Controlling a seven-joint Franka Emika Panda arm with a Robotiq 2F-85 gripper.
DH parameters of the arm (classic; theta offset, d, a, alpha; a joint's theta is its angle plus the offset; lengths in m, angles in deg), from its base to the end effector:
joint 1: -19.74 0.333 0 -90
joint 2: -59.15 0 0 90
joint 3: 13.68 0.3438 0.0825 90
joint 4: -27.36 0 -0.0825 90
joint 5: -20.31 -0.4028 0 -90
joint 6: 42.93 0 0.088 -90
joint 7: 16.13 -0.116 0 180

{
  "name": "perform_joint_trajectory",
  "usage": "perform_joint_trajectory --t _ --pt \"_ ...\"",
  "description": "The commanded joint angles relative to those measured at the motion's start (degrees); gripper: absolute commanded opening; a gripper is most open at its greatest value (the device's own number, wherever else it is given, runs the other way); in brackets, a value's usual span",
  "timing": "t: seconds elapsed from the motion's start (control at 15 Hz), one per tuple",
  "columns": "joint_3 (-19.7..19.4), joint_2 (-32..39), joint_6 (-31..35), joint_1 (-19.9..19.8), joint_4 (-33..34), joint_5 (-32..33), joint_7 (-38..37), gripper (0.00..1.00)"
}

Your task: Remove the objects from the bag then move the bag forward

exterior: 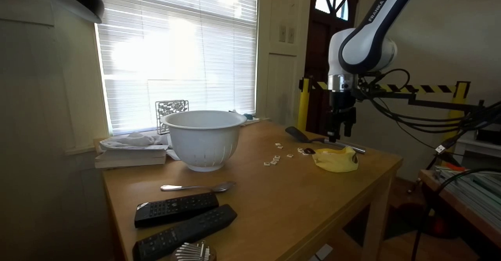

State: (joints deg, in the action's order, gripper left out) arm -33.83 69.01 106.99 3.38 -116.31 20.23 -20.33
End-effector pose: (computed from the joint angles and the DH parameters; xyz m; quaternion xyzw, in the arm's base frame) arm 0.3793 -0.2865 0.2176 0.9372 -0.3466 -0.0333 0.0208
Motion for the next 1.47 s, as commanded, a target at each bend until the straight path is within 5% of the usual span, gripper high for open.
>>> perform_joint_trajectory --t 0.0,0.87,1.4 --pt "0.92 1.94 2.32 -0.74 -0.55 -0.78 1.27 1.0" --pt "7.17 5.4 10.56 -4.22 -1.97 -10.11 11.08 1.0" --pt "12.19 9.03 18.18 -9.14 -1.82 -14.97 17.57 0.76"
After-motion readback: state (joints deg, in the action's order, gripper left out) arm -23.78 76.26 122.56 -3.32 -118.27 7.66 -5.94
